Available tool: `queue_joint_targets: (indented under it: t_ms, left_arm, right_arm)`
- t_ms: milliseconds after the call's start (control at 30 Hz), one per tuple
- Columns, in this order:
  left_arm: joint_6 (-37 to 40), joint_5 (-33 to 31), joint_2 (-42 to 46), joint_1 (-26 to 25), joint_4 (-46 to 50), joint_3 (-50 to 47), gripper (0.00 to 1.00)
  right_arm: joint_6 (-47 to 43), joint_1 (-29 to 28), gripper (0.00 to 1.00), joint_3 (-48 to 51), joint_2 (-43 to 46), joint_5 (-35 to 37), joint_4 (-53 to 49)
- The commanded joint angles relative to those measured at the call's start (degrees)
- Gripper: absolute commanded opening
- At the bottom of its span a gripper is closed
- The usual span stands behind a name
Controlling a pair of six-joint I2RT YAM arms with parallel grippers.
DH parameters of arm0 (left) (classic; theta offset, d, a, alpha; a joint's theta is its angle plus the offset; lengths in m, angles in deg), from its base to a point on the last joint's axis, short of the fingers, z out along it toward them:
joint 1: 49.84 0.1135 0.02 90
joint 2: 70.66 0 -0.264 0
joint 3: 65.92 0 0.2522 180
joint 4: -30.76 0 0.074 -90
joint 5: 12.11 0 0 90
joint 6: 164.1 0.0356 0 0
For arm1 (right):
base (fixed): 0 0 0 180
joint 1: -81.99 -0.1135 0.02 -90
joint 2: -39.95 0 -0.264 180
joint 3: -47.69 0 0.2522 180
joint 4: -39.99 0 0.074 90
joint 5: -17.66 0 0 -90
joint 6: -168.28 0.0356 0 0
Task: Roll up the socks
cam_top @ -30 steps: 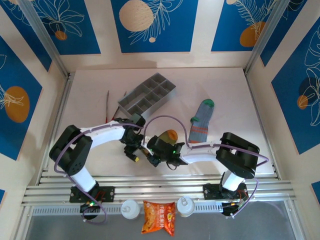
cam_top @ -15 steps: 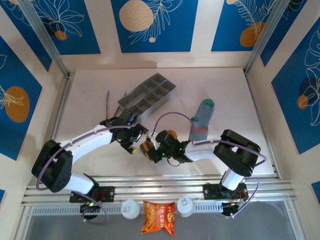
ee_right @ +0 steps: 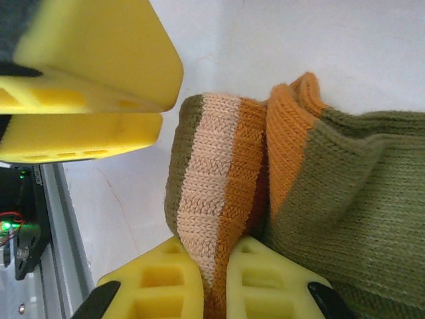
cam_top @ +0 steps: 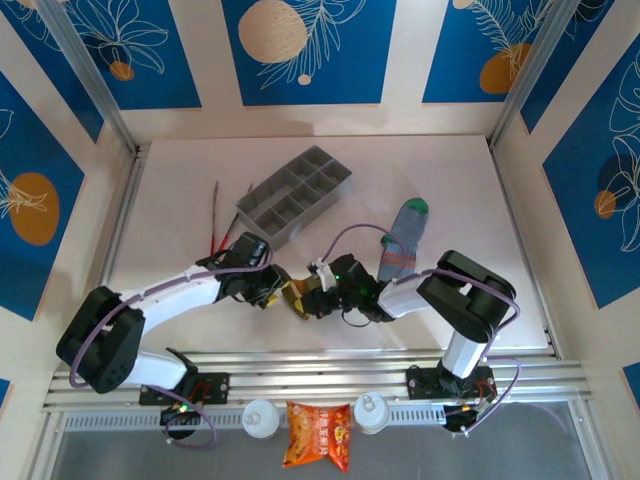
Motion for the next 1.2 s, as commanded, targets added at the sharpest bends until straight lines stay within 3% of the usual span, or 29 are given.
queue_joint_targets:
  t_ms: [0,333,600,667,733,800,933,1067,1167]
  left_arm:
    - [2.87,1.66,-2.72,-0.94,-5.35,-0.48,0.48]
    - [4.82,0.52,-6.57,-4.10,-7.28,0.76,0.48]
    - [7.44,-0.83,-13.29,-6.61,-3.76,3.04,0.39]
    - [8.47,-0.56,-15.83,-7.22,-2.05,4.52,0.32]
    - [8.64,-0.29,-18.40,-7.55,1.95,6.18,0.13]
    - [8.34,-0.63,-19.12,-7.51,5.84,6.50,0.00]
    - [5.01,-3.52,-13.75,-6.09,13.53,2.57,0.00]
    - [-1.09,-4.81,-4.40,-4.14,19.11,-4.39,0.00]
    - [-6.74,-3.51,0.81,-4.19,18.47,-8.95,0.00]
  right_arm:
    - [3.50,1.49,0.00,7.39,-8.14,1.45,-21.13]
    - [5.51,6.11,0.00,6.94,-13.29,-4.46,-20.27]
    - [5.76,8.77,0.00,6.38,-14.57,-6.42,-20.23]
    - [5.10,8.87,0.00,5.70,-14.43,-6.42,-21.09]
    - [3.30,8.83,0.00,3.86,-14.17,-6.17,-23.90]
    - [-0.10,7.83,0.00,0.68,-12.85,-4.64,-29.19]
    - [-10.94,5.04,0.01,-8.14,-10.02,-0.52,-38.84]
    - [-24.58,2.37,0.05,-19.12,-11.43,-3.46,-45.27]
    - [-34.62,-0.96,0.15,-25.73,-12.74,-5.92,-49.48]
